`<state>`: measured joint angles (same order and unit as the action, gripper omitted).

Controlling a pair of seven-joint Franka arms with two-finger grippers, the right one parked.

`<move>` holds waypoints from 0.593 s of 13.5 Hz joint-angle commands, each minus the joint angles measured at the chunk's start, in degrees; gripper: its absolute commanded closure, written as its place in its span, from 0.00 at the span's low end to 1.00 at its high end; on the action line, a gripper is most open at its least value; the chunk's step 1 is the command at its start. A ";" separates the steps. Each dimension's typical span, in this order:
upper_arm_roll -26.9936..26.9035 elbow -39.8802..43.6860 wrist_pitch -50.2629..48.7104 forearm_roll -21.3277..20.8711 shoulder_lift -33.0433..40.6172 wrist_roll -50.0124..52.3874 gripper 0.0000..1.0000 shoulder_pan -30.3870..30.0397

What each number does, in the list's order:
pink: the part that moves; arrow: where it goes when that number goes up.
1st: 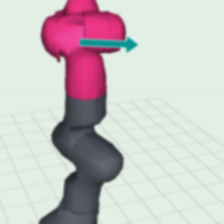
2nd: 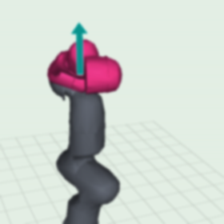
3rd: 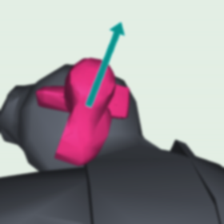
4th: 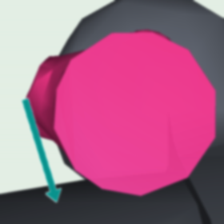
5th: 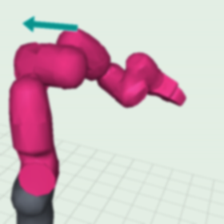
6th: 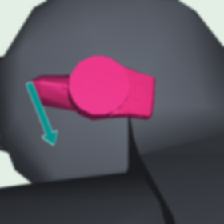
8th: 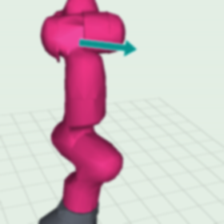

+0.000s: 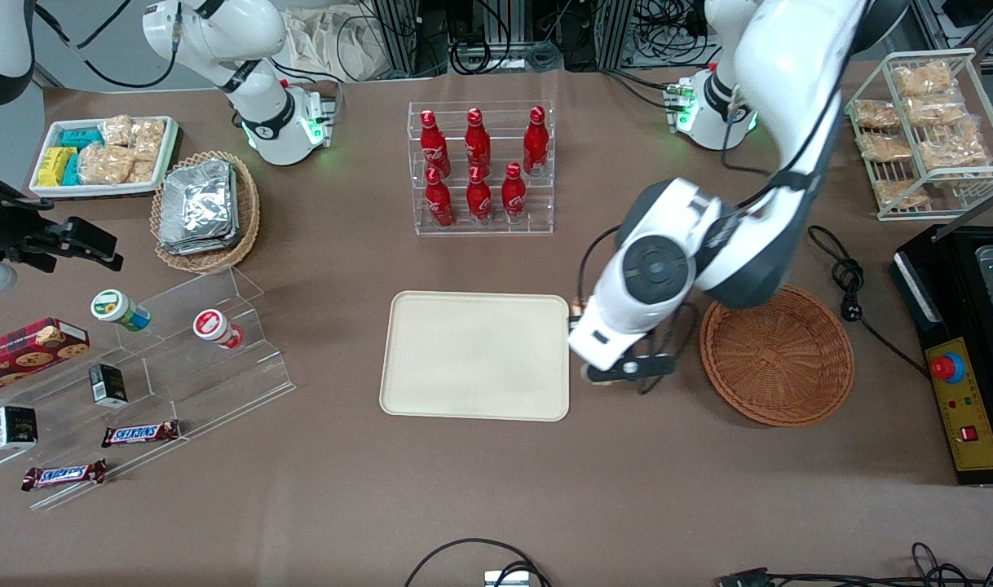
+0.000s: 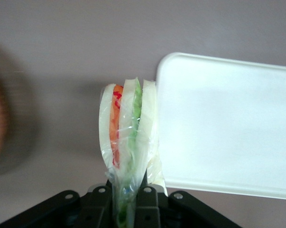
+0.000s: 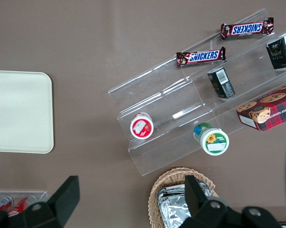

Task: Place sandwich from basket to tray
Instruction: 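Lift the sandwich and carry it with the left gripper over the tray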

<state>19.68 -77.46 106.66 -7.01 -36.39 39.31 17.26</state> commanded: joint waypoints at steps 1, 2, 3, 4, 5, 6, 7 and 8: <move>-0.08 3.46 3.80 0.06 -7.44 -0.63 1.00 3.21; -0.08 3.46 4.86 -0.20 -9.12 -0.72 1.00 3.91; -0.08 3.37 6.09 -0.37 -10.61 -0.72 1.00 4.96; -0.08 3.28 7.93 -0.81 -11.67 -0.72 1.00 6.19; -0.34 2.76 9.43 -0.82 -12.29 -0.90 1.00 7.16; -0.34 1.80 10.23 -1.25 -12.47 -1.77 1.00 7.17; -0.34 1.61 10.32 -2.82 -12.56 -2.74 1.00 6.82; -0.34 1.61 10.32 -3.88 -12.56 -4.05 1.00 6.56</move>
<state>19.72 -77.09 117.26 -8.95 -48.85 37.88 24.07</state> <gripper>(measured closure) 0.824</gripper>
